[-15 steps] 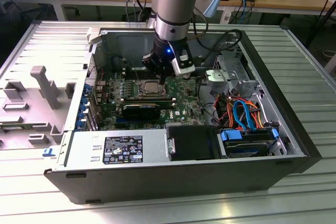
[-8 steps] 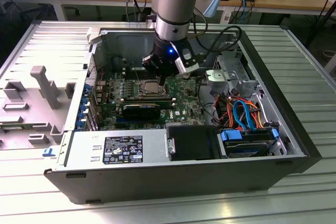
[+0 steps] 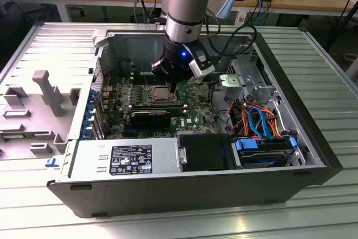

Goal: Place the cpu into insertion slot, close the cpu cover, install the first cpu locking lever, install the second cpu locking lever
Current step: 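Install the first cpu locking lever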

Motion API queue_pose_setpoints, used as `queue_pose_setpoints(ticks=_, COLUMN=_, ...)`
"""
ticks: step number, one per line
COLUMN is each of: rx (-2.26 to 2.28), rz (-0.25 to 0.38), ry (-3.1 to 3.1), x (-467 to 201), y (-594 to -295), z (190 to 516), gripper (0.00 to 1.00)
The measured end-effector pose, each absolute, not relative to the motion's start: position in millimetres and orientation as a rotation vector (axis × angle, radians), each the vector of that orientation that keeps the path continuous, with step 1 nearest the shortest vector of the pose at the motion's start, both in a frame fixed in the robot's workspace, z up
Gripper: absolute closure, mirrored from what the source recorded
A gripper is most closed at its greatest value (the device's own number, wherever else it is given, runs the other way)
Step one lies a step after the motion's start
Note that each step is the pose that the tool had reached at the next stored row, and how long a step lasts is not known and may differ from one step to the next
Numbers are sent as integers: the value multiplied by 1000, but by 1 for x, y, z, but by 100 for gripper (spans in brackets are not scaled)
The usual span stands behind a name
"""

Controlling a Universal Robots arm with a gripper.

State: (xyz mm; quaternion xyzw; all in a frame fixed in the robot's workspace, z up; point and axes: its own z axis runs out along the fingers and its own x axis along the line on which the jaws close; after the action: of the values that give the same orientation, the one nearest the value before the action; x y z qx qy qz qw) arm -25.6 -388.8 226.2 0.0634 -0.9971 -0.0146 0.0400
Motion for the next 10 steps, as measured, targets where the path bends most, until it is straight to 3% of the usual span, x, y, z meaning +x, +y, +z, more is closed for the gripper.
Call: queue_pose_setpoints(ticks=10, rx=195, rz=-35, ry=-3055, x=-26, y=-388, z=227, gripper=89)
